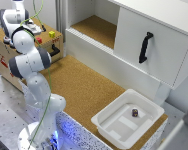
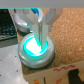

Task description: Turn on the green light lamp

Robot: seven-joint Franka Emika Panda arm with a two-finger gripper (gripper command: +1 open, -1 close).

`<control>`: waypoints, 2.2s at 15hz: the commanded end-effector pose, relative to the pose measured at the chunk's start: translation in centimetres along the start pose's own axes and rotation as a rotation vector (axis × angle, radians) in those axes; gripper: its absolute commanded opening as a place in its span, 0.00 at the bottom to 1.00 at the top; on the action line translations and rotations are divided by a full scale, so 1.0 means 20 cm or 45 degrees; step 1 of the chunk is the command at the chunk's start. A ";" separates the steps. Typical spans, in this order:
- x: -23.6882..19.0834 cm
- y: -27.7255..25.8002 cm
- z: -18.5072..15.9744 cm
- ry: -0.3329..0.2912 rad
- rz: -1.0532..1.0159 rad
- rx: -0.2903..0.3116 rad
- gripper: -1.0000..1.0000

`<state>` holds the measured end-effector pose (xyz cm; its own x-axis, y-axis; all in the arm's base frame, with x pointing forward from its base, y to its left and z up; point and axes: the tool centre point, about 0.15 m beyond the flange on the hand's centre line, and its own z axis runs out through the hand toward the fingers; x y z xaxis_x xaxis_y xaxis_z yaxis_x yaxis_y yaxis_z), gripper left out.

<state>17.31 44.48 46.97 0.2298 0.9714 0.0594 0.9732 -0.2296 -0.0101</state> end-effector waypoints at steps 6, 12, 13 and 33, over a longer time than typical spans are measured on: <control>-0.08 0.19 -0.24 0.024 0.265 -0.083 1.00; -0.29 0.40 -0.15 0.007 0.490 -0.142 1.00; -0.33 0.43 -0.13 0.014 0.538 -0.123 1.00; -0.56 0.69 -0.05 -0.043 0.868 -0.054 1.00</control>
<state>25.84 32.24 48.12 0.7487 0.6624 0.0261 0.6614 -0.7491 0.0377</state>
